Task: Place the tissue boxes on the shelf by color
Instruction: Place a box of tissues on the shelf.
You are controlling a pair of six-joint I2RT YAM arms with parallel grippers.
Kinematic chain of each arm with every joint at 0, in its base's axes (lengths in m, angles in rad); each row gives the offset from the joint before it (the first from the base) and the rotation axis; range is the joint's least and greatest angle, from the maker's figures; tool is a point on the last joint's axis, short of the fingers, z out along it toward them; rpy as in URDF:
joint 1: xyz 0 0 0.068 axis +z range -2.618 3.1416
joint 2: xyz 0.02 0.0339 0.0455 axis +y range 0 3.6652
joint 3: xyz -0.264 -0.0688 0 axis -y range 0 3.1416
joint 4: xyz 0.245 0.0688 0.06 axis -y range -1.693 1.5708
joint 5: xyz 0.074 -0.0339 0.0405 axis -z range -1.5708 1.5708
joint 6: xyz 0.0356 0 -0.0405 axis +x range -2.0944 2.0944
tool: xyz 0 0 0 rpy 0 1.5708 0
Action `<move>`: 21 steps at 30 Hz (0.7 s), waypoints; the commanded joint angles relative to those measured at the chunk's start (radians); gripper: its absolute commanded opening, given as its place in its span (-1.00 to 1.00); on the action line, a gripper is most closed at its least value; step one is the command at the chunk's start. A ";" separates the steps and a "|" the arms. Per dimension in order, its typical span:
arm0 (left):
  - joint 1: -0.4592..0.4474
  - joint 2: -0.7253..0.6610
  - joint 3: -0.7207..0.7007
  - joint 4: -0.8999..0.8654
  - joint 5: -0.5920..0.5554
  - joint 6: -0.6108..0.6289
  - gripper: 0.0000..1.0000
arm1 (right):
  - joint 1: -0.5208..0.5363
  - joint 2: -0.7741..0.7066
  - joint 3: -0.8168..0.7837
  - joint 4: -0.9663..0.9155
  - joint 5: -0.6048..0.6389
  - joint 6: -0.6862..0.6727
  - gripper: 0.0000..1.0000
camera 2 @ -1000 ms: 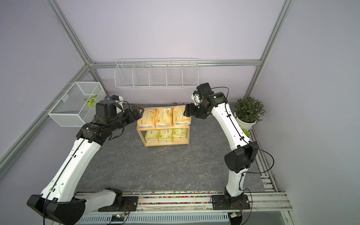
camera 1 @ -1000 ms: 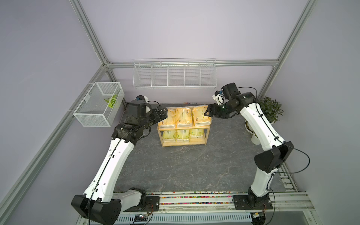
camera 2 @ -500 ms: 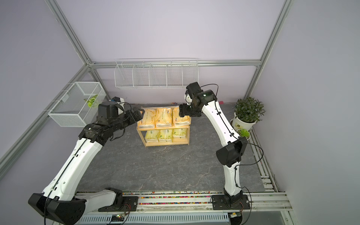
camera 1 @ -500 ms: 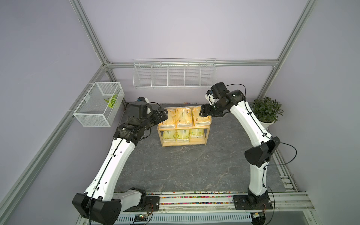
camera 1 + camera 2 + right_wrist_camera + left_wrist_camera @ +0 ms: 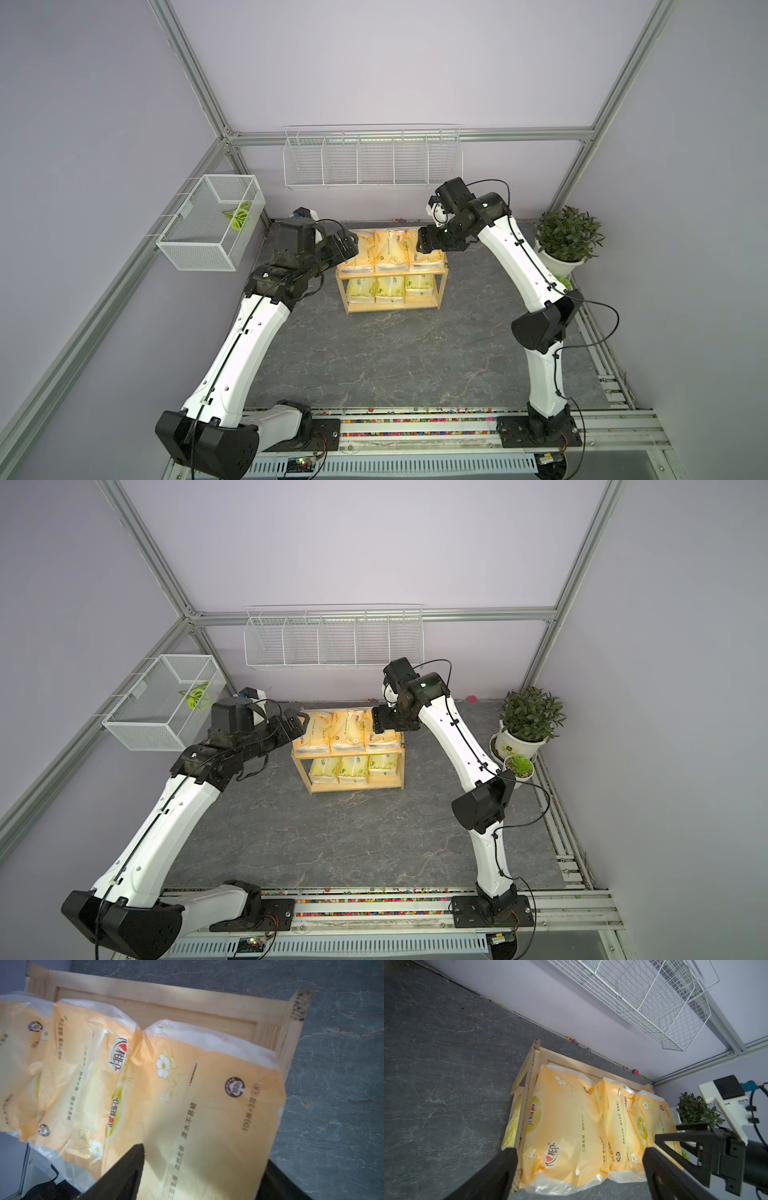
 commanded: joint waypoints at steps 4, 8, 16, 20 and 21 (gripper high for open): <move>0.027 0.027 0.012 -0.007 -0.093 -0.018 1.00 | -0.006 -0.021 0.024 -0.017 0.107 -0.023 0.63; 0.065 0.046 0.016 0.009 -0.091 -0.021 1.00 | -0.009 -0.009 0.047 -0.021 0.115 -0.022 0.63; 0.076 0.100 0.012 0.056 -0.058 0.006 1.00 | -0.001 0.024 0.080 -0.005 0.071 0.002 0.62; 0.076 0.110 -0.018 0.099 -0.031 0.002 1.00 | 0.012 0.044 0.085 0.007 0.044 0.014 0.62; 0.076 0.110 -0.027 0.111 -0.024 -0.002 1.00 | 0.014 0.049 0.086 0.010 0.036 0.017 0.62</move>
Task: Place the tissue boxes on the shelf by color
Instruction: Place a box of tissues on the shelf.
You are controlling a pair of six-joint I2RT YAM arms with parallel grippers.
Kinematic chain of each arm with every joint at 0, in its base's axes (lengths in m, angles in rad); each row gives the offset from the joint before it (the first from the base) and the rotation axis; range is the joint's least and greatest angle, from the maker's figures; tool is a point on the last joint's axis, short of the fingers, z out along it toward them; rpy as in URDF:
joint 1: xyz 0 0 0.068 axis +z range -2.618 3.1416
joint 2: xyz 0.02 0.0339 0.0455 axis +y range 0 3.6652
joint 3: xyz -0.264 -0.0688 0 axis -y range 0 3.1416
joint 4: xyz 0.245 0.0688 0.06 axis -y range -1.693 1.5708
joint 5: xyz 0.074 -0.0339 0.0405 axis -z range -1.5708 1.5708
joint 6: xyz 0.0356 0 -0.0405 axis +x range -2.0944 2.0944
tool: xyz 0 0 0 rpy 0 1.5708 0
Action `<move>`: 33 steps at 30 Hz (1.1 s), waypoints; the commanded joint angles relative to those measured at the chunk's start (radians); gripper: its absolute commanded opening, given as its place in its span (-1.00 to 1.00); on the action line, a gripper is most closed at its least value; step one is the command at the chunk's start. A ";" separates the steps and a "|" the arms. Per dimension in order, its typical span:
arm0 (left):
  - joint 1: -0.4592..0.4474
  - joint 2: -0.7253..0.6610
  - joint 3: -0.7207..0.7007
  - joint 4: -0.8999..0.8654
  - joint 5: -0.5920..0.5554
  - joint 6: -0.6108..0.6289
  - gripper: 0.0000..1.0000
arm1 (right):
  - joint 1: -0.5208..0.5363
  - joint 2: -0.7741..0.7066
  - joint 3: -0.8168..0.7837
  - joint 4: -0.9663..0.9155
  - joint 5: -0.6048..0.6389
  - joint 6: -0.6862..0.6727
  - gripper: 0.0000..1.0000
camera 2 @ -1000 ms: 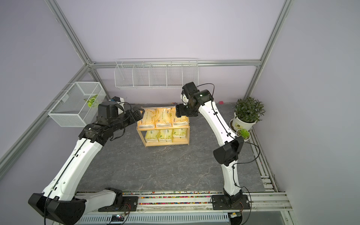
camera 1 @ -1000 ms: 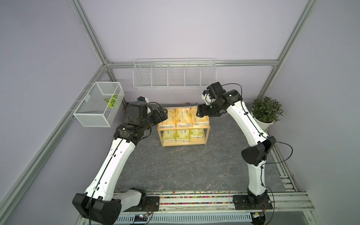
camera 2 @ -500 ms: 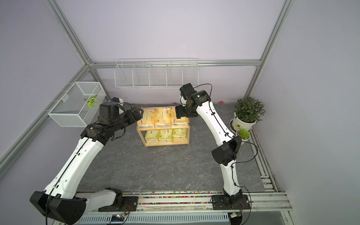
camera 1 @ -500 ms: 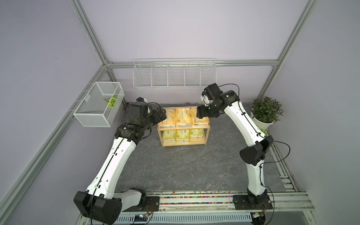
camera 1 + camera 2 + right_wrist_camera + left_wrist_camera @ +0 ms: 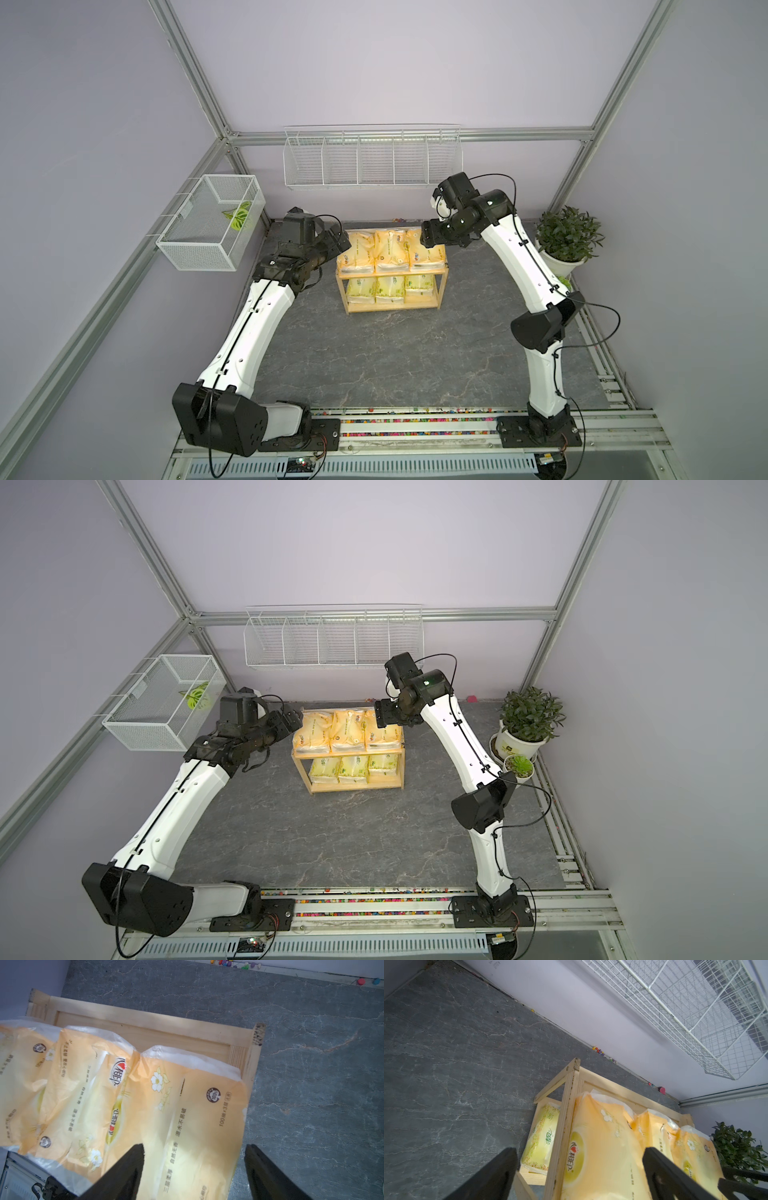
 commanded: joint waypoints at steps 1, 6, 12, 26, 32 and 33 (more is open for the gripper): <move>0.006 0.002 -0.032 0.059 0.035 0.007 1.00 | 0.015 0.038 0.017 0.019 -0.037 0.022 0.61; 0.006 0.004 -0.067 0.106 0.081 -0.005 1.00 | 0.025 0.058 0.033 0.035 -0.067 0.042 0.60; 0.005 0.014 -0.087 0.140 0.126 -0.008 1.00 | 0.029 0.070 0.043 0.024 -0.058 0.037 0.60; 0.005 0.020 -0.083 0.156 0.139 0.001 1.00 | -0.019 -0.013 0.031 0.018 0.013 0.024 0.83; 0.006 0.014 -0.010 0.118 0.111 0.057 1.00 | -0.054 -0.083 0.020 0.045 0.005 0.042 0.92; 0.005 0.009 0.017 0.100 0.098 0.073 1.00 | -0.063 -0.107 0.010 0.056 -0.001 0.043 0.93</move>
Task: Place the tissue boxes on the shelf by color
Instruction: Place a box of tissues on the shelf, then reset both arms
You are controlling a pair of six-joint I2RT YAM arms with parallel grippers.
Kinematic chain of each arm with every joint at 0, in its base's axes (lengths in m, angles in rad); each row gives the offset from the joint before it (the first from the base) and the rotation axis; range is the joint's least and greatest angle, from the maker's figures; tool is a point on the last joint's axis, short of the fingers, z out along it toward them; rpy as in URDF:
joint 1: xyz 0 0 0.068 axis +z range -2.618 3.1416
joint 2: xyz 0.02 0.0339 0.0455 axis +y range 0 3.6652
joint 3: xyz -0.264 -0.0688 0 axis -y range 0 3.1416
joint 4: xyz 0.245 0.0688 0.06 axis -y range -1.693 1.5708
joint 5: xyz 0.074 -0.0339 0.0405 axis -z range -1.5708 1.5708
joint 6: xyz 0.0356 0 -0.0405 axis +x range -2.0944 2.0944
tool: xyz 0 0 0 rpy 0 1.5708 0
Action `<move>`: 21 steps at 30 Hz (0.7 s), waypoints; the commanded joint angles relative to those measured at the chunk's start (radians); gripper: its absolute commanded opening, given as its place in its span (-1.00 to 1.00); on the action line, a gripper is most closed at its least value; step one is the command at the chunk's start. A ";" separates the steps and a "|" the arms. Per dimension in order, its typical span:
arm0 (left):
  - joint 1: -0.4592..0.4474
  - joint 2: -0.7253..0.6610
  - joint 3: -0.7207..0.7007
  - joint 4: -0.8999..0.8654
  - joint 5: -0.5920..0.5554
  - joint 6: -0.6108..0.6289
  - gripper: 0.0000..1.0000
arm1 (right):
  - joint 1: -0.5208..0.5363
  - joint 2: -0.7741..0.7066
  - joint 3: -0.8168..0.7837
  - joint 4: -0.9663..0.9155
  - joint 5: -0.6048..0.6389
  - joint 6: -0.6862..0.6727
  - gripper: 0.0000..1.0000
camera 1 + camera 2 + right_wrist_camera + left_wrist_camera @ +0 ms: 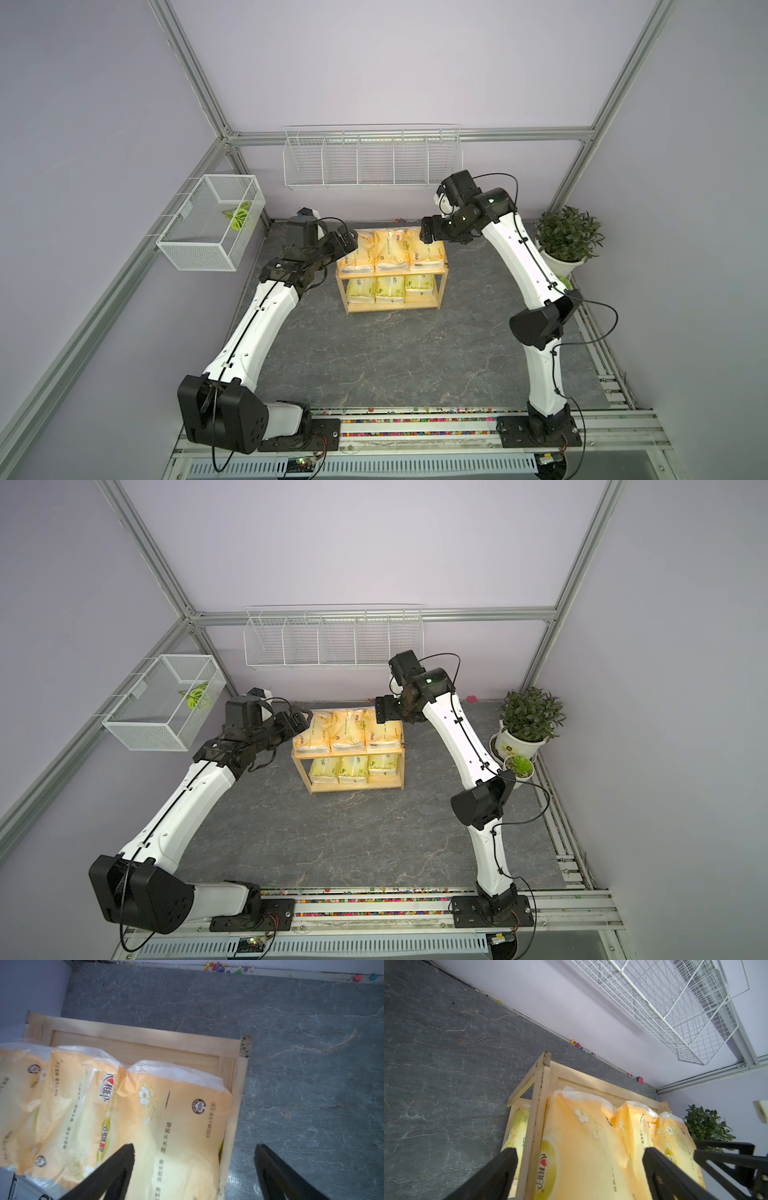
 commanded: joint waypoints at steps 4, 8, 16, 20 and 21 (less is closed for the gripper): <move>0.006 -0.038 0.169 -0.087 -0.073 0.117 1.00 | -0.068 -0.245 -0.151 0.114 -0.001 0.013 0.98; 0.006 -0.117 0.140 -0.090 -0.124 0.155 1.00 | -0.137 -0.453 -0.436 0.248 -0.011 0.011 0.98; 0.005 -0.403 -0.257 0.091 -0.310 0.273 1.00 | -0.309 -0.877 -1.096 0.572 0.089 0.019 0.98; 0.006 -0.542 -0.470 0.253 -0.410 0.357 1.00 | -0.359 -0.967 -1.311 0.690 0.188 0.000 0.98; 0.005 -0.579 -0.525 0.306 -0.440 0.376 1.00 | -0.363 -0.987 -1.368 0.739 0.221 -0.020 0.98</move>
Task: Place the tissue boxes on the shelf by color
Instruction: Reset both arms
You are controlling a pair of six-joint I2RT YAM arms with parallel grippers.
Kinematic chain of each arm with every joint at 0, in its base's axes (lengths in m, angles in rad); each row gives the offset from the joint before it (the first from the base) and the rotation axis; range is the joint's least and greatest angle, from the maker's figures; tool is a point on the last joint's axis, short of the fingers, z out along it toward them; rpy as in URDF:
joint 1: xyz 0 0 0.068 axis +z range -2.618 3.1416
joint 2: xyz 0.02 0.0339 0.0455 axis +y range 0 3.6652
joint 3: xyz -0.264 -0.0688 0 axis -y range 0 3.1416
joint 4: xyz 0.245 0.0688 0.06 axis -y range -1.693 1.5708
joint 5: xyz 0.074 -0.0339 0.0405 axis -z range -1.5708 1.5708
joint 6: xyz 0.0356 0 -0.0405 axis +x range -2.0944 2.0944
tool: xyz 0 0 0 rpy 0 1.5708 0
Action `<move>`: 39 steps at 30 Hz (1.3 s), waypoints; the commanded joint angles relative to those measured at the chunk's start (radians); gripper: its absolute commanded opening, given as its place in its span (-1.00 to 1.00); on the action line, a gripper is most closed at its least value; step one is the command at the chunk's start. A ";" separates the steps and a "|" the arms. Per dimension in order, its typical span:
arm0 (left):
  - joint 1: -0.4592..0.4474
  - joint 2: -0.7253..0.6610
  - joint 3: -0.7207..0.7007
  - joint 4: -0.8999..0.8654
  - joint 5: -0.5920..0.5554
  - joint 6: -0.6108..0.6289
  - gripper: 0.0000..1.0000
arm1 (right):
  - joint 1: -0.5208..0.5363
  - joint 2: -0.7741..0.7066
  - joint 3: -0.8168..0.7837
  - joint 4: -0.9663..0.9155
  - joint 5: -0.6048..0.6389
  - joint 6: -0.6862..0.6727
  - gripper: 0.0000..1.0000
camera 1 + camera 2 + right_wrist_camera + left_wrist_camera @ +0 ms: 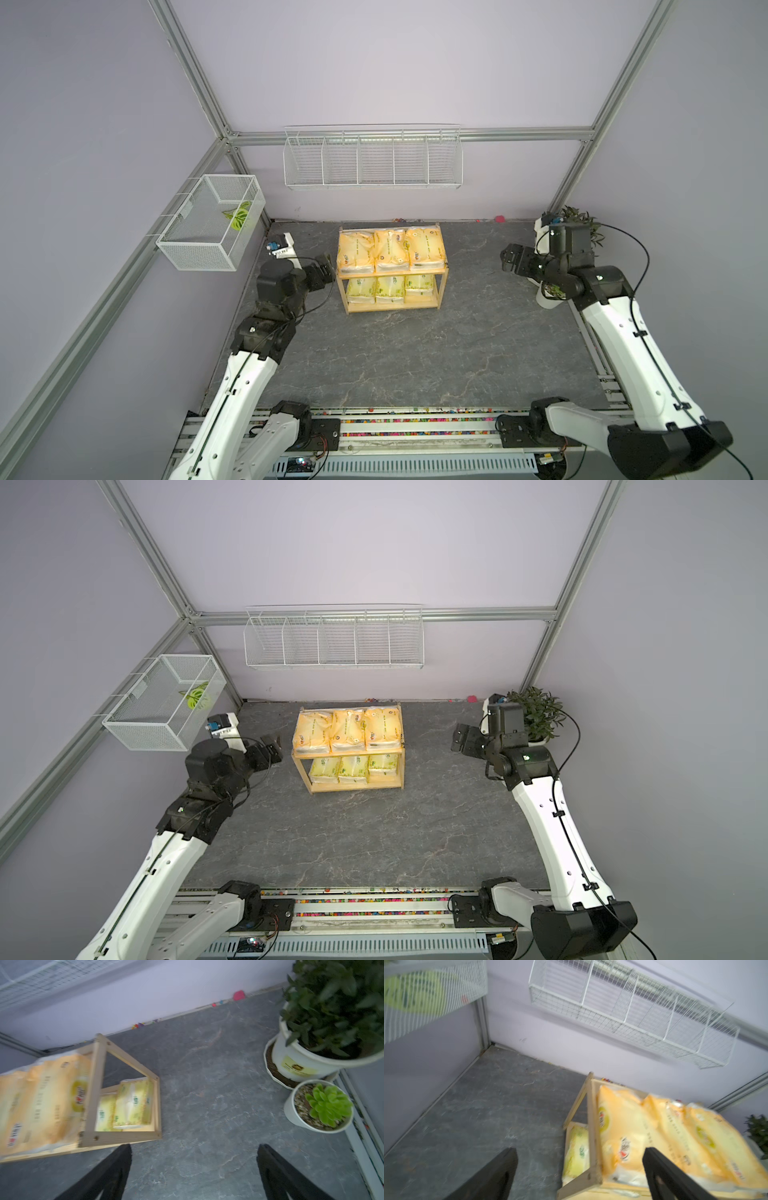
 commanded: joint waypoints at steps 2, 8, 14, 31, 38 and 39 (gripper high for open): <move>0.006 -0.121 -0.175 0.229 -0.192 0.115 1.00 | -0.011 -0.067 -0.218 0.284 0.166 -0.071 0.98; 0.007 -0.110 -0.394 0.473 -0.285 0.310 1.00 | -0.014 -0.040 -0.503 0.596 0.341 -0.146 0.98; 0.091 0.029 -0.564 0.773 -0.221 0.277 1.00 | -0.015 0.082 -0.693 0.940 0.393 -0.201 0.98; 0.189 0.684 -0.528 1.297 0.033 0.331 1.00 | -0.078 0.367 -0.850 1.522 0.171 -0.321 0.98; 0.245 0.680 -0.472 1.187 0.096 0.280 1.00 | -0.076 0.367 -0.860 1.547 0.169 -0.328 0.98; 0.245 0.679 -0.474 1.187 0.096 0.280 1.00 | -0.077 0.366 -0.856 1.538 0.171 -0.328 0.99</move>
